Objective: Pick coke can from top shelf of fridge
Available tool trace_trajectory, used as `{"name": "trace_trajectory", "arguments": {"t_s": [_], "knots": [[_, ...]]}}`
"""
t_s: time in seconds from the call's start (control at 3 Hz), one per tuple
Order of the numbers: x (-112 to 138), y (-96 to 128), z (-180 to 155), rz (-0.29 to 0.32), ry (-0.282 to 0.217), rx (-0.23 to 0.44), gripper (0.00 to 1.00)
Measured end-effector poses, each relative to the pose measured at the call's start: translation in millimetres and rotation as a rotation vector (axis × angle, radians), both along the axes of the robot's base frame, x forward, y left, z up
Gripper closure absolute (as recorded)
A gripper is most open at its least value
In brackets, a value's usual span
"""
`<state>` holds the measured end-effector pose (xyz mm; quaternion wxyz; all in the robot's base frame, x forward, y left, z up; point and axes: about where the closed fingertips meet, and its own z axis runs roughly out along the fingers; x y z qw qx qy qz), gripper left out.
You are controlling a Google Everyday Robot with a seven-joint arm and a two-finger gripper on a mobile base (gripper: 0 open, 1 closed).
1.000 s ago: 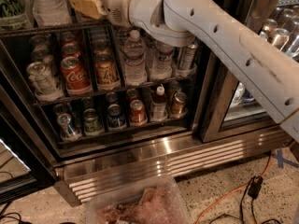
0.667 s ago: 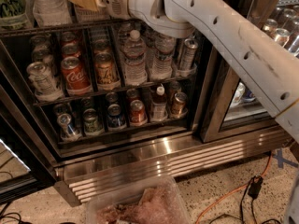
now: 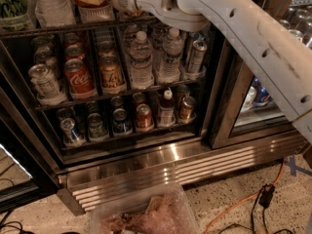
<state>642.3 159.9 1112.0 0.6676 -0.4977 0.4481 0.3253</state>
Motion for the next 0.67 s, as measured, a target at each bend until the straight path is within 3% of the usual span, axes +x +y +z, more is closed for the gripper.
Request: {"name": "trace_trajectory", "arguments": {"t_s": [0.33,0.67], "knots": [[-33,-7,-3,0.032,0.017,-0.031,1.00],[-55,-16,-23,0.041,0.044,-0.108,1.00]]}}
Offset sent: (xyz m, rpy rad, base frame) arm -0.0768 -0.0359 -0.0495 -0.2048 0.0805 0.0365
